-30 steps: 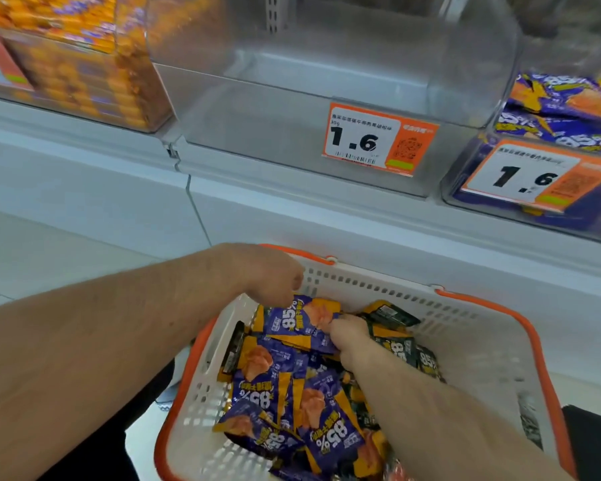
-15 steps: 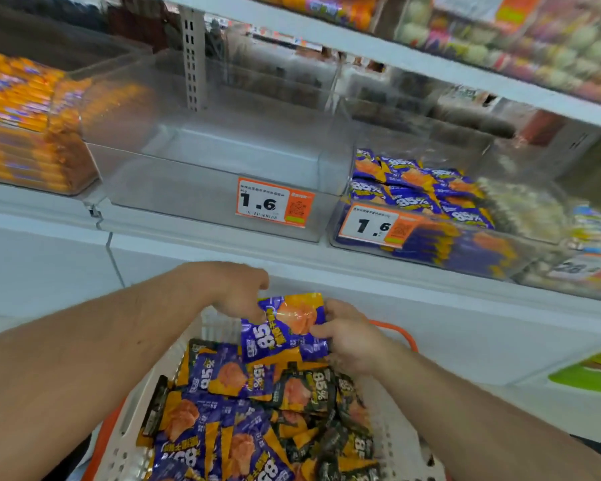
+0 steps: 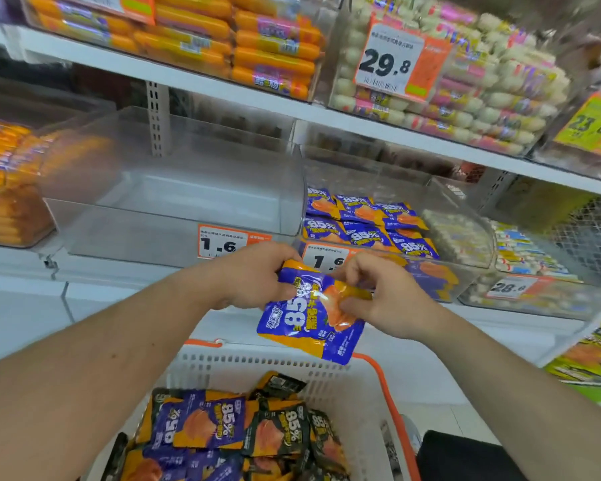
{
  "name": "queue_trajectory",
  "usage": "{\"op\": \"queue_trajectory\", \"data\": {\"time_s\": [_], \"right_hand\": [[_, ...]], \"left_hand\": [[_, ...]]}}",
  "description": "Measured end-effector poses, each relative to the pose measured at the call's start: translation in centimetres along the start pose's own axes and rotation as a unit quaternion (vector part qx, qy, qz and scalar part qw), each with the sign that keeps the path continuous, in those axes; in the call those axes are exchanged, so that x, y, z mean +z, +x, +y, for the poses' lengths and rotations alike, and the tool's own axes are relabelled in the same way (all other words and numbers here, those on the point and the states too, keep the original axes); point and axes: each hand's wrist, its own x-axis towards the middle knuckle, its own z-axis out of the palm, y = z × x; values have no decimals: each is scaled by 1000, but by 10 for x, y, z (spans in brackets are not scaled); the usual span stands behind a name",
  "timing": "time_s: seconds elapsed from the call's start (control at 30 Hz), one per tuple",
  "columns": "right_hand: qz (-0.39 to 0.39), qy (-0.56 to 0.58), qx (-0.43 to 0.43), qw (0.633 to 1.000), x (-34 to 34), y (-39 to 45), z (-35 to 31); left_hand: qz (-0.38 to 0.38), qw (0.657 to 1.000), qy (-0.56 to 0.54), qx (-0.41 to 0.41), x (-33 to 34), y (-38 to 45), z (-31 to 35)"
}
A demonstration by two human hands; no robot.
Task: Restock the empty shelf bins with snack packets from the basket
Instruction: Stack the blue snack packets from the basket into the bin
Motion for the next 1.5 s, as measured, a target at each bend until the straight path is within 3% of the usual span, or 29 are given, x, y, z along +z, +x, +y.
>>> {"op": "queue_trajectory", "data": {"time_s": [0.07, 0.17, 0.23, 0.33, 0.4, 0.47, 0.6, 0.67, 0.73, 0.87, 1.2, 1.33, 1.4, 1.43, 1.5], "right_hand": [[-20, 1, 10, 1000, -1, 2, -7], [56, 108, 67, 990, -3, 5, -9], [156, 193, 93, 964, -14, 15, -6], [285, 219, 137, 923, -42, 43, 5], [302, 240, 178, 905, -58, 66, 20], [265, 193, 238, 914, -67, 87, 40], [231, 136, 291, 918, -67, 110, 59], [236, 146, 352, 894, -59, 114, 55], [188, -5, 348, 919, -48, 109, 54], [128, -146, 333, 923, -45, 113, 53], [112, -158, 359, 913, -43, 111, 59], [128, -197, 395, 888, -41, 111, 60], [225, -223, 355, 880, -37, 106, 61], [297, -232, 278, 884, -34, 102, 61], [417, -269, 34, 867, -20, 90, 59]], "left_hand": [[39, 997, -55, 26, 2, 8, 8], [184, 980, -51, 62, 5, 22, 13], [308, 944, 37, 115, 6, 30, 10], [380, 870, 236, 208, 12, 38, 2], [333, 872, 325, 151, 16, 39, -1], [269, 884, 373, 87, 22, 40, -6], [286, 866, 399, 96, 28, 40, -14], [292, 864, 400, 98, 28, 42, -16], [293, 860, 404, 106, 28, 43, -17], [286, 854, 419, 112, 27, 42, -17], [261, 875, 390, 115, 26, 38, -18], [297, 873, 353, 159, 25, 37, -23], [332, 846, 360, 211, 26, 31, -22], [338, 836, 362, 237, 26, 27, -22], [318, 838, 356, 266, 25, 19, -25]]}}
